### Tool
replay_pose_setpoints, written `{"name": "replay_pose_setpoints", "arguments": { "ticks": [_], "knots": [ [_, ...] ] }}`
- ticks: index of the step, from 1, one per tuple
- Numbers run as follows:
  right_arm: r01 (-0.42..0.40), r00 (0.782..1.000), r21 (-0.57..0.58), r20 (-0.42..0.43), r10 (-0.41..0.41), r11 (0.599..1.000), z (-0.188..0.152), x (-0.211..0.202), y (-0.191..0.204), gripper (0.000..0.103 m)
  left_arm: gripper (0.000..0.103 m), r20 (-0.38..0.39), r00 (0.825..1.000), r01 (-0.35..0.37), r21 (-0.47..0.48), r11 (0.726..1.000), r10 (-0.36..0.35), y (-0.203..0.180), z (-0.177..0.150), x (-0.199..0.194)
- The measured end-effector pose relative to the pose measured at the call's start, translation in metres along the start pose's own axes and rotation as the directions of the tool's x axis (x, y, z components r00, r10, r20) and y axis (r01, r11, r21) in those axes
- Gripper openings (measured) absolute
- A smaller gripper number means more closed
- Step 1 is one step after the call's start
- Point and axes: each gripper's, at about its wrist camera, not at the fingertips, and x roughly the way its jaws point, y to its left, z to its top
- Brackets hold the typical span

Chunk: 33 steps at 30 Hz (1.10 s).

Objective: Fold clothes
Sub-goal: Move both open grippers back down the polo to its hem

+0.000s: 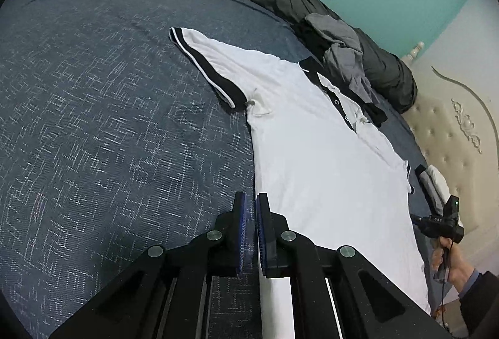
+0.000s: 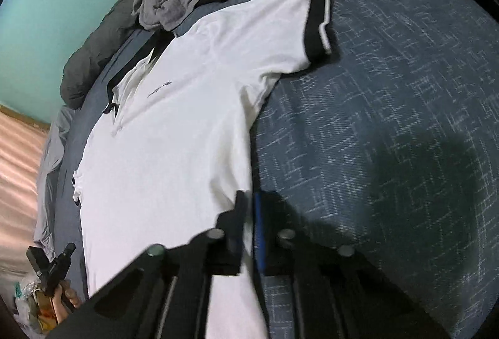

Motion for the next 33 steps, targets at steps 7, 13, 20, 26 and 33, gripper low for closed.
{"name": "replay_pose_setpoints", "arguments": {
  "ticks": [7, 13, 20, 26, 33],
  "knots": [
    [0.047, 0.999, -0.072, 0.008, -0.047, 0.996, 0.008, -0.009, 0.007, 0.002, 0.007, 0.001, 1.0, -0.009, 0.01, 1.0, 0.009, 0.0, -0.001, -0.001],
    [0.144, 0.988, -0.215, -0.016, -0.151, 0.966, 0.011, -0.007, 0.014, 0.002, 0.007, -0.005, 1.0, -0.015, 0.023, 1.0, 0.015, -0.003, -0.003, 0.001],
    [0.232, 0.971, -0.277, 0.006, -0.24, 0.932, 0.013, 0.003, 0.015, 0.001, 0.007, -0.009, 1.0, -0.013, 0.026, 1.0, 0.013, -0.004, -0.005, 0.002],
    [0.094, 0.995, -0.16, -0.011, -0.097, 0.983, 0.007, -0.012, 0.002, 0.005, 0.007, -0.003, 1.0, -0.003, 0.025, 1.0, 0.003, -0.006, -0.003, 0.001],
    [-0.002, 0.999, -0.071, -0.053, -0.002, 0.997, -0.018, -0.013, -0.004, 0.032, 0.007, -0.003, 1.0, 0.0, 0.033, 0.999, 0.001, -0.009, -0.005, 0.0]
  ]
}}
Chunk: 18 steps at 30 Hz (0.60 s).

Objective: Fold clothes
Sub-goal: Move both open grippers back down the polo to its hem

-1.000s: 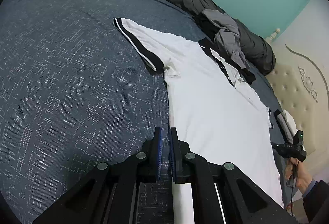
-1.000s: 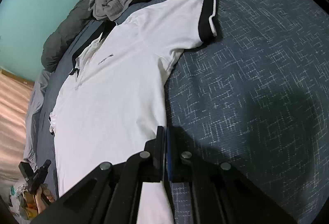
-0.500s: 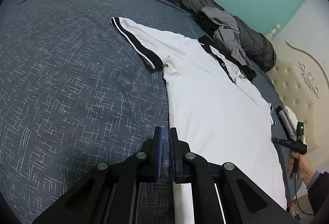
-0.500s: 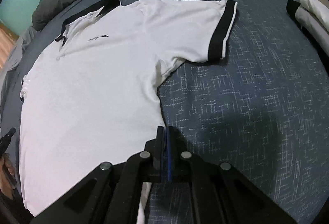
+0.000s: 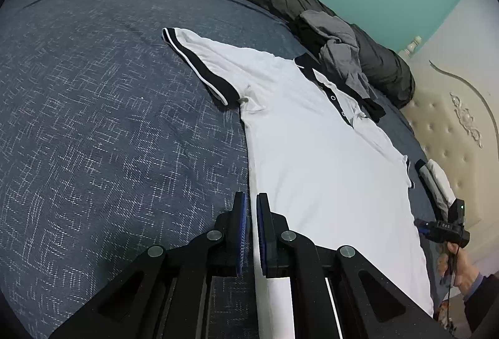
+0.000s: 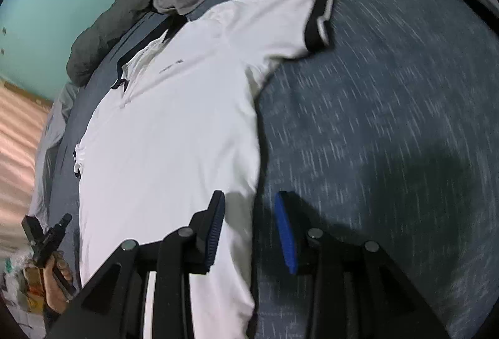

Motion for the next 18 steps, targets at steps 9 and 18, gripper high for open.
{"name": "replay_pose_setpoints", "arguments": {
  "ticks": [9, 18],
  "knots": [
    [-0.056, 0.998, 0.054, 0.034, 0.054, 0.997, -0.006, -0.006, -0.007, 0.002, 0.007, 0.006, 1.0, -0.001, 0.0, 1.0, 0.001, 0.001, 0.001, -0.002],
    [-0.04, 0.999, 0.06, 0.031, 0.038, 0.997, -0.012, -0.009, -0.005, 0.007, 0.007, -0.002, 1.0, 0.016, 0.005, 1.0, -0.016, -0.002, 0.002, -0.002]
  ]
}}
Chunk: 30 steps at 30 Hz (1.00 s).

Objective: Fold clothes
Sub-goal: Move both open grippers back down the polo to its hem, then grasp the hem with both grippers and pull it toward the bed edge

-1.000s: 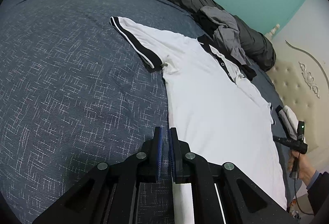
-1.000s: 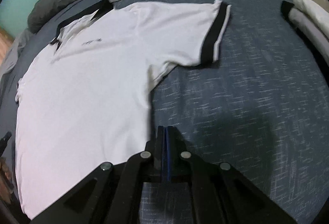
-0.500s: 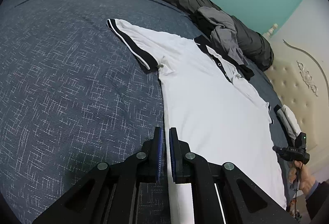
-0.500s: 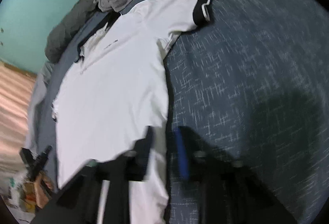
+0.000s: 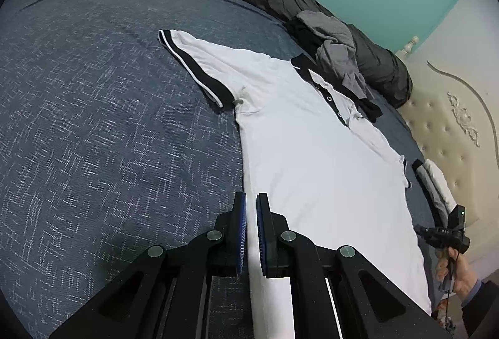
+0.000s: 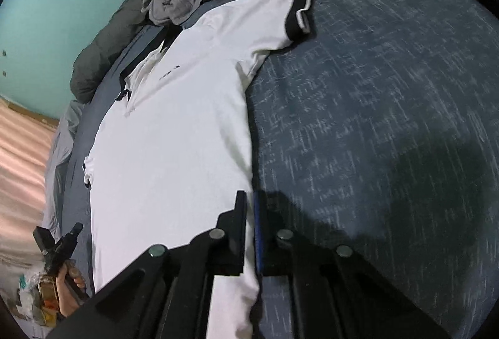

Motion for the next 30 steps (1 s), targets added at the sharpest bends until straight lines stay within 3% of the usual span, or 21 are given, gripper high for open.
{"name": "replay_pose_setpoints", "arguments": {
  "ticks": [3, 8, 10, 11, 12, 18, 23, 27, 30],
  "knots": [
    [0.002, 1.0, -0.01, -0.02, -0.003, 1.0, -0.014, -0.012, -0.002, 0.025, 0.007, -0.013, 1.0, 0.002, 0.004, 1.0, -0.002, -0.003, 0.0, -0.002],
    [-0.006, 0.999, -0.025, -0.052, 0.004, 1.0, -0.045, -0.042, -0.008, 0.027, 0.008, -0.073, 0.996, 0.062, 0.015, 0.998, -0.06, -0.02, 0.001, -0.02],
    [-0.014, 0.998, -0.043, -0.069, 0.011, 0.999, -0.062, -0.058, -0.007, 0.027, 0.022, -0.13, 0.988, 0.089, 0.039, 0.995, -0.084, -0.029, -0.007, -0.032],
    [-0.018, 0.997, -0.057, -0.075, 0.013, 0.998, -0.07, -0.066, -0.005, 0.027, 0.034, -0.159, 0.983, 0.096, 0.049, 0.994, -0.088, -0.032, -0.012, -0.036],
    [-0.017, 0.996, -0.076, -0.088, 0.01, 0.997, -0.081, -0.075, -0.004, 0.027, 0.038, -0.199, 0.976, 0.106, 0.059, 0.993, -0.092, -0.035, -0.019, -0.041],
    [0.016, 0.982, -0.185, -0.18, -0.05, 0.983, -0.135, -0.089, 0.008, 0.031, 0.038, -0.382, 0.924, 0.075, 0.116, 0.99, -0.025, -0.033, -0.08, -0.072],
    [0.011, 0.979, -0.158, -0.197, -0.043, 0.987, -0.164, -0.094, 0.0, 0.033, 0.038, -0.472, 0.881, 0.035, 0.084, 0.996, 0.009, -0.017, -0.119, -0.082],
    [0.0, 0.977, -0.14, -0.21, -0.03, 0.99, -0.181, -0.098, -0.005, 0.034, 0.04, -0.504, 0.864, 0.028, 0.065, 0.998, 0.008, -0.015, -0.137, -0.083],
    [0.005, 0.976, -0.129, -0.214, -0.033, 0.992, -0.187, -0.098, -0.006, 0.034, 0.04, -0.509, 0.86, 0.033, 0.079, 0.996, 0.012, -0.022, -0.145, -0.086]
  ]
}}
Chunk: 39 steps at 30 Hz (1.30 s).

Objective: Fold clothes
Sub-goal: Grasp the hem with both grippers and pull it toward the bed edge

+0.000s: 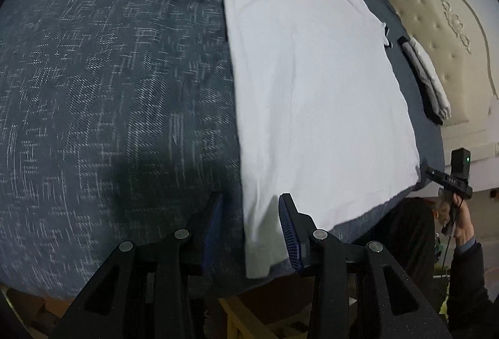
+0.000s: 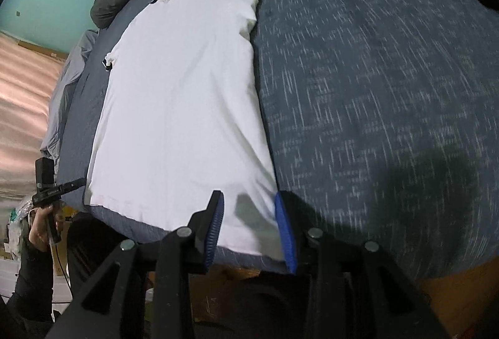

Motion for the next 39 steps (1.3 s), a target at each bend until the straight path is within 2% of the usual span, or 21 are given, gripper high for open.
{"name": "replay_pose_setpoints", "arguments": {
  "ticks": [5, 10, 12, 14, 16, 17, 18, 19, 25, 28, 39],
  "knots": [
    [-0.006, 1.0, 0.015, 0.018, 0.006, 1.0, -0.008, -0.008, -0.003, 0.034, 0.04, 0.008, 1.0, -0.021, 0.041, 0.999, 0.021, -0.014, -0.007, -0.004],
    [0.003, 1.0, -0.007, 0.001, -0.003, 1.0, -0.013, -0.009, -0.002, 0.034, 0.038, -0.02, 1.0, -0.012, 0.036, 0.999, 0.013, -0.012, -0.012, 0.005],
    [-0.005, 1.0, -0.01, -0.006, 0.005, 1.0, -0.013, -0.007, 0.0, 0.034, 0.028, -0.029, 0.999, -0.023, 0.042, 0.999, 0.024, -0.012, -0.014, 0.007],
    [-0.008, 1.0, -0.023, -0.016, 0.007, 1.0, -0.014, -0.004, 0.003, 0.034, 0.01, -0.038, 0.999, -0.02, 0.05, 0.999, 0.022, -0.011, -0.015, 0.007],
    [-0.01, 1.0, -0.037, -0.027, 0.009, 0.999, -0.015, -0.002, 0.005, 0.033, 0.004, -0.037, 0.999, -0.005, 0.054, 0.999, 0.007, -0.011, -0.017, 0.005],
    [-0.012, 0.999, -0.051, -0.033, 0.01, 0.999, -0.017, -0.002, 0.008, 0.023, 0.004, -0.033, 0.999, -0.001, 0.055, 0.998, 0.003, -0.011, -0.018, 0.003],
    [-0.012, 0.999, -0.067, -0.039, 0.01, 0.998, -0.018, 0.0, 0.011, 0.006, 0.003, -0.028, 1.0, 0.003, 0.057, 0.998, -0.001, -0.012, -0.018, 0.001],
    [-0.012, 0.999, -0.078, -0.042, 0.008, 0.997, -0.019, 0.001, 0.014, 0.005, 0.003, -0.024, 1.0, 0.007, 0.059, 0.998, -0.005, -0.012, -0.019, -0.002],
    [-0.029, 0.999, -0.093, 0.018, 0.03, 0.995, -0.021, -0.021, 0.019, 0.002, 0.002, 0.017, 1.0, 0.012, 0.091, 0.996, -0.014, -0.021, -0.028, -0.026],
    [-0.02, 0.999, -0.107, 0.035, 0.024, 0.994, -0.024, -0.034, 0.019, 0.002, 0.002, 0.014, 1.0, 0.007, 0.088, 0.996, -0.009, -0.019, -0.027, -0.03],
    [0.062, 0.998, -0.129, -0.004, -0.063, 0.99, -0.034, -0.018, 0.012, 0.002, 0.003, -0.047, 0.998, -0.03, 0.046, 0.999, 0.032, -0.006, -0.018, 0.004]
  ]
}}
